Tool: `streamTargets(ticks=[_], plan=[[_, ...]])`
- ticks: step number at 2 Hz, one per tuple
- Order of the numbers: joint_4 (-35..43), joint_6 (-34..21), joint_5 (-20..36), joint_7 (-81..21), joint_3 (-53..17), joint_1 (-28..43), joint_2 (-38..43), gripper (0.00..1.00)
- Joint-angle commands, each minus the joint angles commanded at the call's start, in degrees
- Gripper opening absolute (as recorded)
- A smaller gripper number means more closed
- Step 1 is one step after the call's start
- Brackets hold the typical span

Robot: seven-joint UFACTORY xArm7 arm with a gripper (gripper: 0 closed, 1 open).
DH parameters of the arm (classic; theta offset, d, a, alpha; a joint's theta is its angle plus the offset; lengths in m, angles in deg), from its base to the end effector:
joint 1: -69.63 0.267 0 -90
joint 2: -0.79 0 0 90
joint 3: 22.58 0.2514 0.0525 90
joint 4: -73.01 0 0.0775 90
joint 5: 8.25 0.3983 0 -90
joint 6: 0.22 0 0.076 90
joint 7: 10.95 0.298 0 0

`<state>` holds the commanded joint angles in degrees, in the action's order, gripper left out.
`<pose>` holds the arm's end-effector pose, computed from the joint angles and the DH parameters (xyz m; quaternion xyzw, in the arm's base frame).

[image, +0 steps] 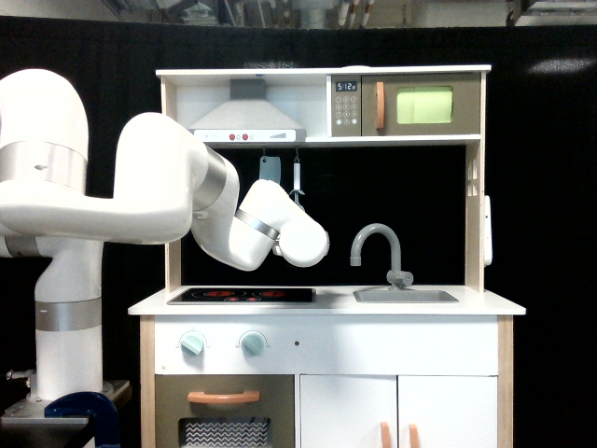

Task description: Turn on the faucet

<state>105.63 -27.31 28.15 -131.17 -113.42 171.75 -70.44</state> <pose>0.3718 0.4051 0.1946 -0.5061 -0.5192 -0.4759 0.4978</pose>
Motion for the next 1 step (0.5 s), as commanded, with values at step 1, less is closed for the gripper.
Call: streamTargets(ticks=[1], plan=[[5.3,6.8,-2.7,1.4,-1.7,10.8,-4.7,1.00]])
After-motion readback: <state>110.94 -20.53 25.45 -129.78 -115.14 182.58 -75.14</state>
